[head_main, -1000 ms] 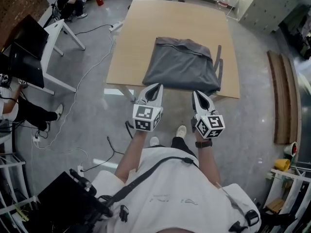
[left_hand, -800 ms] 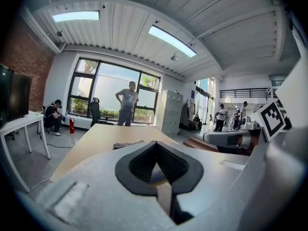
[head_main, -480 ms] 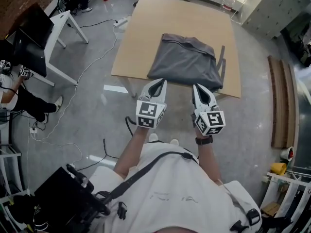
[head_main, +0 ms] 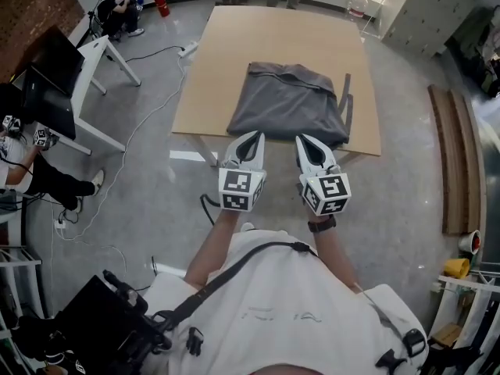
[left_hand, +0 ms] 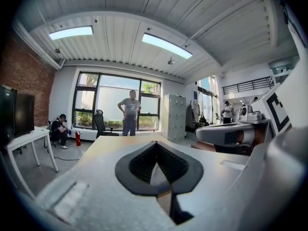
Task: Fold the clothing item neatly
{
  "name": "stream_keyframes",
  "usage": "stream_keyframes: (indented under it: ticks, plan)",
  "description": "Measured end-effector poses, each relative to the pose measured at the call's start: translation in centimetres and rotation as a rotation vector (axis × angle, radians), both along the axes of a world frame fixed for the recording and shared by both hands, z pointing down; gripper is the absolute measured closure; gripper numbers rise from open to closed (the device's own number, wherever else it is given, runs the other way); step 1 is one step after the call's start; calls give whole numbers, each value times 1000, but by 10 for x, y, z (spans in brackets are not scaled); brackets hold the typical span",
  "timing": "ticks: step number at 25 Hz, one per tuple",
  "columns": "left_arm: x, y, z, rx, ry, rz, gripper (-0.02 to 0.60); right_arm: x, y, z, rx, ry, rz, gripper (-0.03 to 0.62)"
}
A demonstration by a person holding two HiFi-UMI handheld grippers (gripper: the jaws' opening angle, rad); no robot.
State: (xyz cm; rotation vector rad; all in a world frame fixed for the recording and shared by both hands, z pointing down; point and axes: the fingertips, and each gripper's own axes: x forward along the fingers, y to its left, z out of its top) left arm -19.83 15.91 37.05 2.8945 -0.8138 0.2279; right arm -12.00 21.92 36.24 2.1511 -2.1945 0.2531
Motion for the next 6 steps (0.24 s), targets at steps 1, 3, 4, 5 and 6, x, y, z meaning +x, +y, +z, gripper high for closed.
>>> stream_keyframes:
  ticks: [1,3,4,5,6]
  plan:
    - [3,2,-1,1,-1,1,581,3,1,-1,-1,-3,3,588]
    - [8,4,-5,11,0,4,581,7,2,-4,3,17,3,588]
    - [10,5,-7,18,0,4,581,9,3,-6,5,38,0,588]
    - [12,5,-9,24,0,4,581,11,3,-8,5,61,-3,588]
    - [15,6,-11,30,0,3,581,13,3,-9,4,85,-6,588]
